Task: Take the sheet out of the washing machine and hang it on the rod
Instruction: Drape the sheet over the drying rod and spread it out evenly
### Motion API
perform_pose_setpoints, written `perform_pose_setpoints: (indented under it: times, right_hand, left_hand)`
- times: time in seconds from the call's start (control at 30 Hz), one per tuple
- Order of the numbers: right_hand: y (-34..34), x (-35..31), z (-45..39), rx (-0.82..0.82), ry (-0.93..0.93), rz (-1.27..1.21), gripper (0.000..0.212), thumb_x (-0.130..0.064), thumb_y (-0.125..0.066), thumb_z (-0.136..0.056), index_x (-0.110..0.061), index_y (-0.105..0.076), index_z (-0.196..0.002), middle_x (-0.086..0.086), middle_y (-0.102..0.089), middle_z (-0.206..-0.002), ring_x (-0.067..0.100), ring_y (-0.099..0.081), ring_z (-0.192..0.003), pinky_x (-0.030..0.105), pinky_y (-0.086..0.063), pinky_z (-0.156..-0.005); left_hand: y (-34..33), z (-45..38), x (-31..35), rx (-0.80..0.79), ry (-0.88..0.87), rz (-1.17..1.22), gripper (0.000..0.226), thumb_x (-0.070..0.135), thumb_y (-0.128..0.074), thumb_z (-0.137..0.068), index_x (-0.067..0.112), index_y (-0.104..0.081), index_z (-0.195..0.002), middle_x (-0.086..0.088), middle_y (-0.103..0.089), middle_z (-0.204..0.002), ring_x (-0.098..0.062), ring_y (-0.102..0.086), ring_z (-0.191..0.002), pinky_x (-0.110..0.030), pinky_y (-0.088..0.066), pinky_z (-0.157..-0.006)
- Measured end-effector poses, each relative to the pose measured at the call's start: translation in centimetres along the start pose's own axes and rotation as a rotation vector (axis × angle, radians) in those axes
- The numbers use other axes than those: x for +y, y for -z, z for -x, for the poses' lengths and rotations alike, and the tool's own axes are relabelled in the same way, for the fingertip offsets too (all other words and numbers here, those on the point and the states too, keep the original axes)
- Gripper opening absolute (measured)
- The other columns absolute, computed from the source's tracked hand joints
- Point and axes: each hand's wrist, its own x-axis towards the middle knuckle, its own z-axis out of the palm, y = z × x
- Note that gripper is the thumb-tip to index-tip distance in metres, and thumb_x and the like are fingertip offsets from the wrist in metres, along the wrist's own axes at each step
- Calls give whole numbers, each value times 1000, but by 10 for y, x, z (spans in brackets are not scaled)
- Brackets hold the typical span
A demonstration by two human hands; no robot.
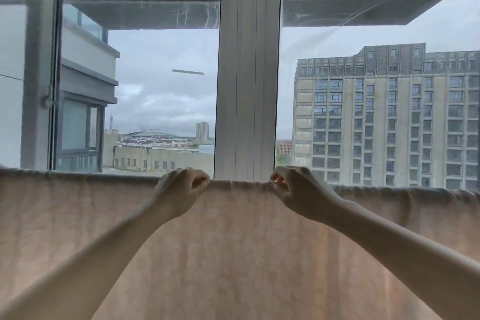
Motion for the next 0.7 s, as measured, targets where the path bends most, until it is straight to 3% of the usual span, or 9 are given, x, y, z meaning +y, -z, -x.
perform_pose_setpoints:
  times: [0.17,0.33,0.53,0.7]
  right_hand:
    - [-19,-22,-16,9,79,-44,18,-29,-53,-93,-16,-62,-102,3,-68,-99,19,-65,-83,39,-56,-72]
    - [-41,-50,-31,22,148,-23,23,-41,-51,-95,-19,-59,-96,-2,-64,-90,17,-61,-75,36,-54,-68]
    - [-58,-85,-48,23,141,-15,24,-40,-49,-95,-19,-61,-97,-2,-65,-91,17,-62,-75,38,-55,-69]
    - [-76,-113,-61,42,93,0,19,-31,-50,-96,-19,-64,-97,1,-68,-89,20,-63,-75,40,-55,-70]
  left_hand:
    - [16,14,-29,27,-49,-273,29,36,-46,-98,26,-63,-119,6,-66,-116,-20,-57,-107,-38,-42,-94]
    - [35,18,-70,12,7,-256,30,34,-47,-98,23,-64,-120,4,-66,-118,-20,-56,-109,-39,-45,-93]
    - [52,21,-117,16,44,-232,31,37,-48,-97,23,-64,-120,5,-66,-116,-18,-56,-109,-39,-47,-92]
    - [63,22,-158,-4,-8,-121,29,37,-56,-93,21,-68,-114,2,-70,-105,-20,-62,-98,-40,-51,-87]
